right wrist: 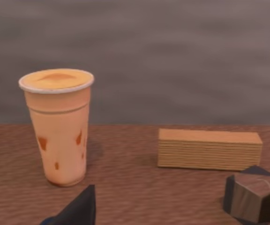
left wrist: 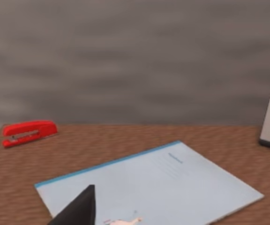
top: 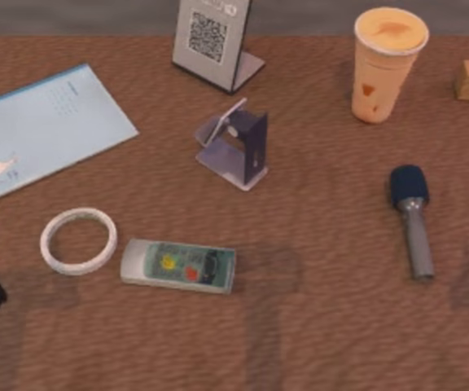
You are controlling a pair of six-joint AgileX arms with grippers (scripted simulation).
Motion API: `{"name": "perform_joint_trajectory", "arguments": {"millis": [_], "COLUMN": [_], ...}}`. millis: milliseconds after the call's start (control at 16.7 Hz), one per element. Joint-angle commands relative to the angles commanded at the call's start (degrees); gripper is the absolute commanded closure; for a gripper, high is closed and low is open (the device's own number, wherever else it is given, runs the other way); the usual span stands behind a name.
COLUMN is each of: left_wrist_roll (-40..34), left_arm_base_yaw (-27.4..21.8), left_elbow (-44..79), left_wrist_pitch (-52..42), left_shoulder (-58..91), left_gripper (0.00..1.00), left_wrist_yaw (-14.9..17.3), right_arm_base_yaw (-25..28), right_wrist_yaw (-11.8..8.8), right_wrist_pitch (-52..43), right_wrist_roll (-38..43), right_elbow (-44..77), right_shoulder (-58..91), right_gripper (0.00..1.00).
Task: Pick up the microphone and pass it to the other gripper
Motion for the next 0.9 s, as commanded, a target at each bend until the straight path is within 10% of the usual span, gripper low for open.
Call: {"name": "perform_joint_trajectory", "arguments": {"millis": [900], "left_wrist_roll": [0.0], "left_arm_base_yaw": [0.0], "left_elbow": [0.0], "left_wrist_pitch": [0.0], "left_shoulder": [0.0], "left_gripper": [0.00], "left_wrist_yaw": [0.0], "right_arm_base_yaw": [12.1], "right_wrist_yaw": [3.6], "right_wrist_pitch": [-28.6], "right_wrist_roll": [12.8], "right_elbow": [36.4], "right_shoulder": [51.4], "right_gripper": [0.00]}}
